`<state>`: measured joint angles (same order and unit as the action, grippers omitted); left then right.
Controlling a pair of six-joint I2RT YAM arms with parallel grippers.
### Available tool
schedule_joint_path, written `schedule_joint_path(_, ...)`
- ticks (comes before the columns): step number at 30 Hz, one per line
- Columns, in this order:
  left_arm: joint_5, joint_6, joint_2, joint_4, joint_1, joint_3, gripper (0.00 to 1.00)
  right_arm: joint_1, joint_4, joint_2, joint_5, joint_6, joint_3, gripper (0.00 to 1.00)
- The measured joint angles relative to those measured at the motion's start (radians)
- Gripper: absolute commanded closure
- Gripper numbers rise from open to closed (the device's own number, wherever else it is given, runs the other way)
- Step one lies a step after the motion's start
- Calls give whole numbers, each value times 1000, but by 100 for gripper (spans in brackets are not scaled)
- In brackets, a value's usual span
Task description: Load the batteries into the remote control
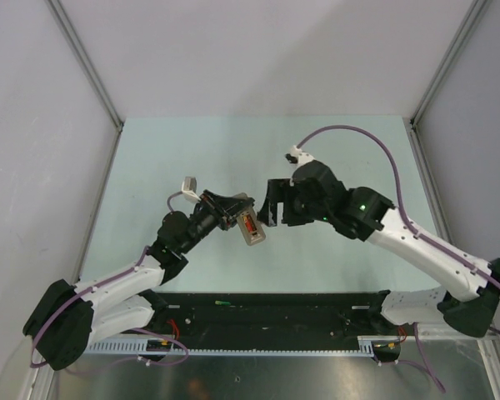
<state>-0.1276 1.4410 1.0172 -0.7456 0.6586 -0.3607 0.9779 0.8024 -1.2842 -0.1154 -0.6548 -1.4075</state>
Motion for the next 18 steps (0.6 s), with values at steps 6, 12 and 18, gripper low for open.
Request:
schedule_joint_path(6,-53,1,5,-27,-1,0,100,-103,-199,102,231,-40,163,21)
schedule_joint_path(12,-113,18,31,-56,-2,0,100,-166,-367,108,443,-101,256,22)
schedule_joint_path(18,-139,44,32,-68,-3,-2,100,-177,-432,92,548,-111,276,23)
